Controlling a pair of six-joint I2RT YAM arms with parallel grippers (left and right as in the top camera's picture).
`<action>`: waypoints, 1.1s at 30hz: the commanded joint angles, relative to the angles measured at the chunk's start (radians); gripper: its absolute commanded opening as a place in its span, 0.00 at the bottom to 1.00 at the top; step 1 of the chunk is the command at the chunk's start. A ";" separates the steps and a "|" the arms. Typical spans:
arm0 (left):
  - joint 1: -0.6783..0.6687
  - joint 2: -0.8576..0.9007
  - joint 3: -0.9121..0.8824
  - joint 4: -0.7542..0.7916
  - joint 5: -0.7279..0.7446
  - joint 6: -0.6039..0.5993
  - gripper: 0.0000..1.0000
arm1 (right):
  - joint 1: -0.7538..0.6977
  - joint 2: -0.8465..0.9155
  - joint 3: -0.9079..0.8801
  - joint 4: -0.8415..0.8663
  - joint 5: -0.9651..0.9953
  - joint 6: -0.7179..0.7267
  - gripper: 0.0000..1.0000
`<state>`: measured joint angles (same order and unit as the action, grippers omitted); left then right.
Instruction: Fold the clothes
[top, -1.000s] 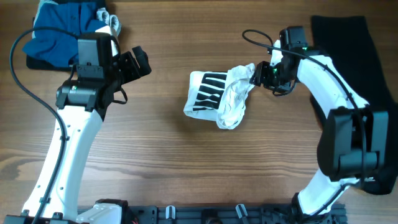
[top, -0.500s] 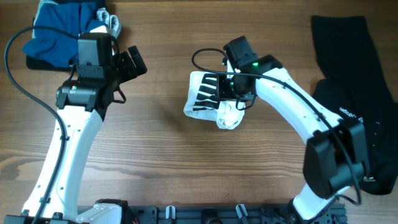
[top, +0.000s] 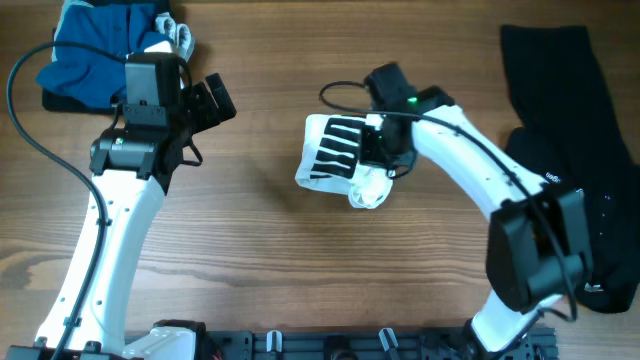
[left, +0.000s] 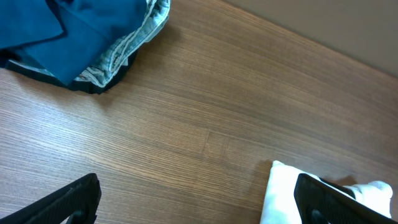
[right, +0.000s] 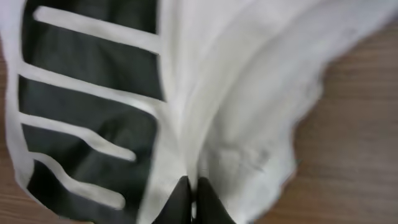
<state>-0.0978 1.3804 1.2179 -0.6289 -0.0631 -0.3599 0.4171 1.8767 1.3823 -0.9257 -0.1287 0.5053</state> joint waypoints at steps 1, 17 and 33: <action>0.005 0.008 -0.001 0.003 -0.017 0.016 1.00 | -0.072 -0.085 -0.001 -0.082 0.023 -0.009 0.04; 0.006 0.008 -0.001 -0.013 -0.026 0.016 1.00 | -0.084 -0.199 -0.131 0.019 -0.157 -0.188 0.23; 0.050 0.008 -0.001 -0.027 -0.035 0.016 1.00 | -0.015 -0.087 -0.132 0.117 0.049 -0.031 0.11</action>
<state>-0.0528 1.3811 1.2179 -0.6556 -0.0853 -0.3569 0.3981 1.7767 1.2514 -0.8101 -0.1574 0.4294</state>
